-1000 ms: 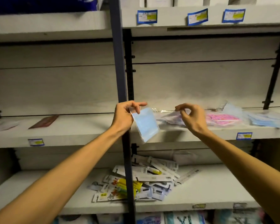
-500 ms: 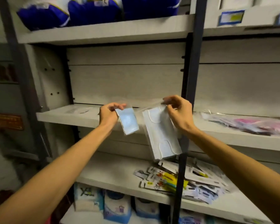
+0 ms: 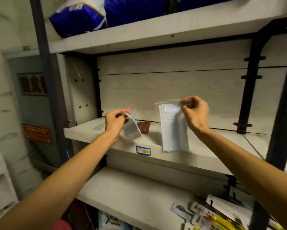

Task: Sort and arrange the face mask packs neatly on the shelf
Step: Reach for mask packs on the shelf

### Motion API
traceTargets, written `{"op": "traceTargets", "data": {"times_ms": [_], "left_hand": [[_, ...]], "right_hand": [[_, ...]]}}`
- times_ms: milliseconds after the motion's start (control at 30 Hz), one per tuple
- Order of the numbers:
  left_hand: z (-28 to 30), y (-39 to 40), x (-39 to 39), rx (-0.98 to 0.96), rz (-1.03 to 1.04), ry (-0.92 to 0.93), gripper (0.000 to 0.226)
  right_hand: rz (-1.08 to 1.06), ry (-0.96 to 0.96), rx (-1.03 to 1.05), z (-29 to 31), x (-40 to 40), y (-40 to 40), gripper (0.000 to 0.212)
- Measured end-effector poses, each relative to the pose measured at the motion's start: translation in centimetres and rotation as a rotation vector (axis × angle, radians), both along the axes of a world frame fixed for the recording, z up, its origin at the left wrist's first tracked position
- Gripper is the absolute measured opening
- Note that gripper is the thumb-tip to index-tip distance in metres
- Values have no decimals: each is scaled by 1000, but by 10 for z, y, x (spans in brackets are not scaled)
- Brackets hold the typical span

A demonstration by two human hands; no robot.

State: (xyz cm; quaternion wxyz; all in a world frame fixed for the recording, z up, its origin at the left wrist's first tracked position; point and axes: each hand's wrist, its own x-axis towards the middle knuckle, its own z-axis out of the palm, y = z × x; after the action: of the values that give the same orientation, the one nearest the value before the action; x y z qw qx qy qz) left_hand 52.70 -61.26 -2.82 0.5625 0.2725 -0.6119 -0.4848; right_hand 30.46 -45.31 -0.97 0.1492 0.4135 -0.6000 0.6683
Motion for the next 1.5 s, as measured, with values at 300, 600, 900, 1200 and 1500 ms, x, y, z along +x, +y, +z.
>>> {"op": "traceTargets", "data": {"times_ms": [300,600,900,1200,1500], "left_hand": [[36,-40,-106,-60,-159,114,30],[-18,-41,-145,-467,-570,-429,35],[-60,-90,-126,-561,-683,-744,42],[-74,-80,-130,-848,-707,-831,25],[-56,-33,-113,-1148,-492,-769,41]], "right_hand": [[-188,10,-105,25,-64,-39,16],[-129,-19,-32,-7,-89,-27,14],[113,-117,590,-85,-71,-15,12],[15,-80,768,-76,-46,-1,23],[-390,286,980,-75,-27,51,55]]}}
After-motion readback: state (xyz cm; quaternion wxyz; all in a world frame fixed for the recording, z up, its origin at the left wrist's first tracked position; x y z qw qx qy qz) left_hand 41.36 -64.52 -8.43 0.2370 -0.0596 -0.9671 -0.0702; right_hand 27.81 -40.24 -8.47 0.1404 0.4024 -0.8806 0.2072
